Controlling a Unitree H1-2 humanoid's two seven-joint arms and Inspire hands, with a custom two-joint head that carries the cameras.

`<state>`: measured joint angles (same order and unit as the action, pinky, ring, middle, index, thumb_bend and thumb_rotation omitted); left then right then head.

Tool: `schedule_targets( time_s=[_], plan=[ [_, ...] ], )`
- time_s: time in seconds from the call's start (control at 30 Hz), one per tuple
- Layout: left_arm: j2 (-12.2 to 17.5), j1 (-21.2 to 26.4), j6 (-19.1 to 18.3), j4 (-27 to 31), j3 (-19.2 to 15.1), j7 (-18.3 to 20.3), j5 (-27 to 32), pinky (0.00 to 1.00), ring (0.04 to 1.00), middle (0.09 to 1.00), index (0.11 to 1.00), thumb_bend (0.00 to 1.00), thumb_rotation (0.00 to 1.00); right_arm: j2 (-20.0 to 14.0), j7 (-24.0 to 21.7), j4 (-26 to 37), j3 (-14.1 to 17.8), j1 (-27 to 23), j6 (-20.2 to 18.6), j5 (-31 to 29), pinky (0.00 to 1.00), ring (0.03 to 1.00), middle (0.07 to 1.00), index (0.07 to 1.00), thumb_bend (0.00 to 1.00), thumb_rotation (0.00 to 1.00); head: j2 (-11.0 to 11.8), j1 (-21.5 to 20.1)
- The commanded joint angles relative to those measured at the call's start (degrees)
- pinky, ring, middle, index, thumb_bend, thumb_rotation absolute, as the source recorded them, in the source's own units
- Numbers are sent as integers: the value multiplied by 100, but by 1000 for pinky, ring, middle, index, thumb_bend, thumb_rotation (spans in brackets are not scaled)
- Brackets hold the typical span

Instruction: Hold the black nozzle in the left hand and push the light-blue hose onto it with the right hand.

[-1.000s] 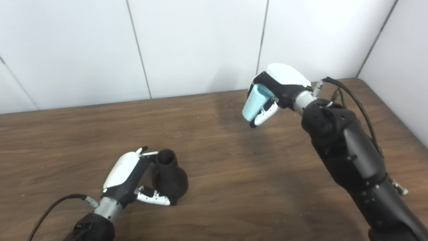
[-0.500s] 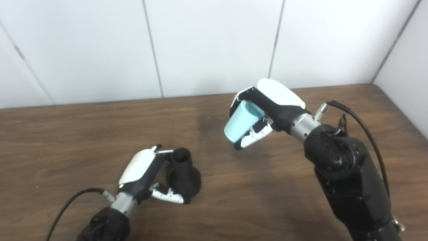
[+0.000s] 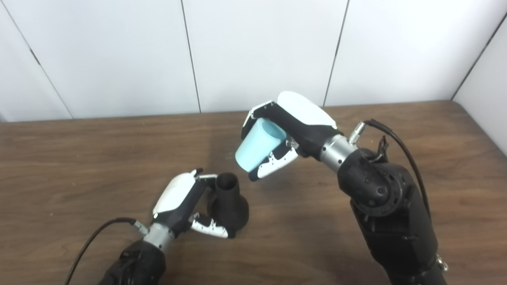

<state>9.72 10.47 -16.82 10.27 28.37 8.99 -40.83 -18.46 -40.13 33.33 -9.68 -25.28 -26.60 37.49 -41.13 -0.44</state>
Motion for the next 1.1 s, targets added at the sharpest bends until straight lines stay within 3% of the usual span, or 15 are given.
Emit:
schedule_targets(
  time_s=[0.0,0.3,1.07],
  plan=[
    [-45,-231,-140,-313,304,533,46,982,709,546,446,513,0,3,207,92,-27,-124,90,-8,294,425,510,519,495,0,-4,-2],
    [-16,-214,-116,-291,304,560,97,983,709,551,446,512,0,35,199,87,-320,-54,40,139,298,419,502,512,496,0,-30,10],
    [-67,-230,-128,-335,372,530,83,982,715,549,449,513,0,273,167,219,-446,107,43,192,304,436,505,509,497,0,-43,-11]
  ],
)
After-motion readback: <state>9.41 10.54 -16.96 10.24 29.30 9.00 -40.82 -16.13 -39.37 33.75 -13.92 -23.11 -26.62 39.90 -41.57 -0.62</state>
